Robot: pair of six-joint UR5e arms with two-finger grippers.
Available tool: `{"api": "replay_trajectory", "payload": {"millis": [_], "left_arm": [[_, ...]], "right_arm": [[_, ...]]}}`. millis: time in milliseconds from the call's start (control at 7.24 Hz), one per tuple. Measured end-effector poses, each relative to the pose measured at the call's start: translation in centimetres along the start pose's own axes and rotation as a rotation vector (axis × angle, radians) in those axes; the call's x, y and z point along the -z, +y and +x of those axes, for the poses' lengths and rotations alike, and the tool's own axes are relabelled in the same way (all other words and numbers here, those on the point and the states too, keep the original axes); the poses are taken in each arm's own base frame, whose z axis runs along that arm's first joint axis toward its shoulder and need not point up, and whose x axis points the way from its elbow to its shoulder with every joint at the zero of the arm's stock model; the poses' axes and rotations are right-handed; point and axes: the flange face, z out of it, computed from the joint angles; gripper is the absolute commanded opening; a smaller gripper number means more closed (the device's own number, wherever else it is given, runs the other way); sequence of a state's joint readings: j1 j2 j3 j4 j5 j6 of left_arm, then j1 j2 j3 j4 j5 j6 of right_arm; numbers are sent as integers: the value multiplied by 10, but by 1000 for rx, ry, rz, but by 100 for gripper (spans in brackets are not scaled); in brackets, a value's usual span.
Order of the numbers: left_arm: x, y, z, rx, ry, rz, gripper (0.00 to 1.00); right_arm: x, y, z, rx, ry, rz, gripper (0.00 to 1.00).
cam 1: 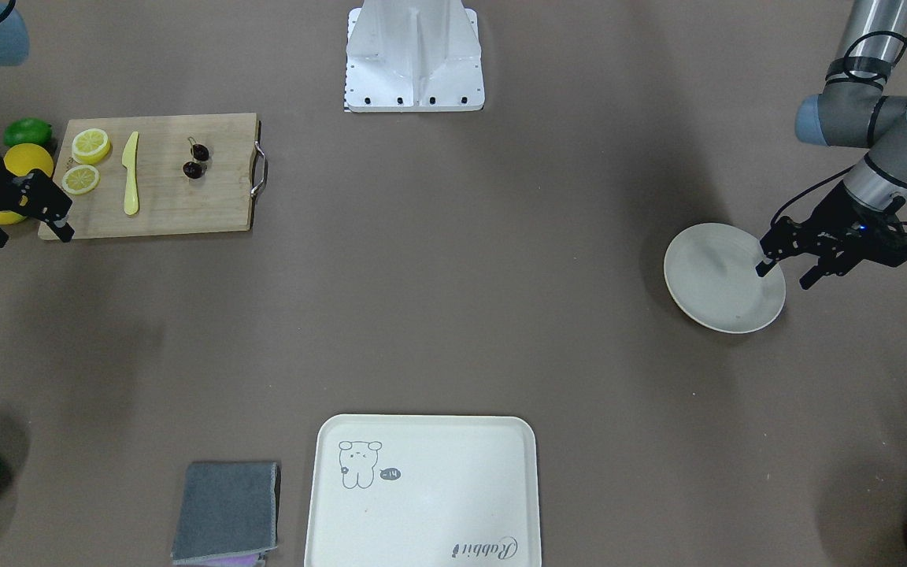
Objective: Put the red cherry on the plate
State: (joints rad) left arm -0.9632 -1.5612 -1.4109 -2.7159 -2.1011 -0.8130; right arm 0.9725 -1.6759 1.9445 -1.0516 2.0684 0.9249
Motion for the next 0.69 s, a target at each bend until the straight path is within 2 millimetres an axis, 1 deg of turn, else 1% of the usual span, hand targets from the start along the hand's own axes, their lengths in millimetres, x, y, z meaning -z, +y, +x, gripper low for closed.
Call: {"api": "replay_trajectory", "payload": {"millis": [138, 276, 415, 553, 691], "left_arm": [[-3, 3, -2, 0, 1, -4, 13], [-5, 5, -5, 2, -2, -8, 0], [-6, 6, -7, 3, -5, -11, 0], [-6, 5, -5, 2, 0, -9, 0], [-3, 0, 3, 25, 17, 4, 0]], "right_arm": [[0, 0, -1, 1, -1, 1, 100], [0, 0, -1, 1, -1, 1, 100], [0, 0, -1, 1, -1, 2, 100], [0, 0, -1, 1, -1, 2, 100], [0, 0, -1, 1, -1, 2, 100]]}}
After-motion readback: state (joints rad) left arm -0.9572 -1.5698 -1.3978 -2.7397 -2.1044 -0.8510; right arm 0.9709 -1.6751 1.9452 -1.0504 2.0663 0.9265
